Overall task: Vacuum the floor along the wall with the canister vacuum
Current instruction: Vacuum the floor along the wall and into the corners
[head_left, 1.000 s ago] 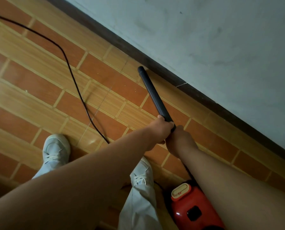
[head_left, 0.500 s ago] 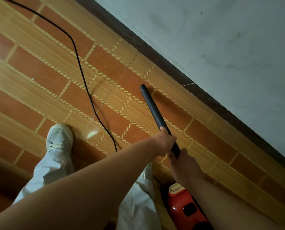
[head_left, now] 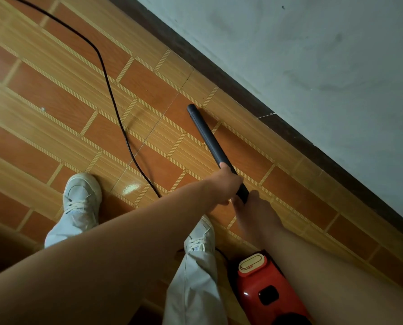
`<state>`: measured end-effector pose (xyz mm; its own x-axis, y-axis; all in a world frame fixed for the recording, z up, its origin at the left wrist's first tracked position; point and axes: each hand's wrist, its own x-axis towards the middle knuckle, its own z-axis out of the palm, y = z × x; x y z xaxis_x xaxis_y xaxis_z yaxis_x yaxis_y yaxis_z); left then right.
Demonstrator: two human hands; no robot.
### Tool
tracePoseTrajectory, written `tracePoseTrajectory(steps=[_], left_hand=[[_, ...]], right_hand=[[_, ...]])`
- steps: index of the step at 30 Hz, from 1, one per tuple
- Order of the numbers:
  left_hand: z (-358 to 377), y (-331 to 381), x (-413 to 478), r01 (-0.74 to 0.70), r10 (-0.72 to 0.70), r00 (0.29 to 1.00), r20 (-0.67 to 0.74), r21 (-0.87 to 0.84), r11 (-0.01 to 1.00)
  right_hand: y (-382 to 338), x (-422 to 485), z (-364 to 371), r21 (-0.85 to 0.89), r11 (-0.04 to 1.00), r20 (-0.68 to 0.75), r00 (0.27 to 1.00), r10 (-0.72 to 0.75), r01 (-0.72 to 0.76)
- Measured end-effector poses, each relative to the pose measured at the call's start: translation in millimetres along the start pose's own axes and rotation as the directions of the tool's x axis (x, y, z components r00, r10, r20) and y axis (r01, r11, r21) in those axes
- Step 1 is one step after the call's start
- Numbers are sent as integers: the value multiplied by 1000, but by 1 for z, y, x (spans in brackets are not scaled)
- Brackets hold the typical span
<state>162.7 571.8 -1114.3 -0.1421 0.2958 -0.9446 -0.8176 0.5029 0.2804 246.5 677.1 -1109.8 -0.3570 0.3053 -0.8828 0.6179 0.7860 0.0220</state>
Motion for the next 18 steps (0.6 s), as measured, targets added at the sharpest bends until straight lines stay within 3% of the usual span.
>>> tracePoseTrajectory(steps=[4, 9, 18], left_hand=[[-13, 11, 0, 3, -3, 999, -33, 3, 1000], [-21, 6, -7, 32, -30, 997, -76, 25, 999], [-56, 7, 2, 22, -26, 983, -182, -21, 1000]], right_hand=[[-9, 12, -5, 98, 995, 25, 999, -31, 29], [-18, 16, -7, -74, 990, 63, 991, -117, 122], [-69, 32, -17, -95, 983, 94, 984, -151, 160]])
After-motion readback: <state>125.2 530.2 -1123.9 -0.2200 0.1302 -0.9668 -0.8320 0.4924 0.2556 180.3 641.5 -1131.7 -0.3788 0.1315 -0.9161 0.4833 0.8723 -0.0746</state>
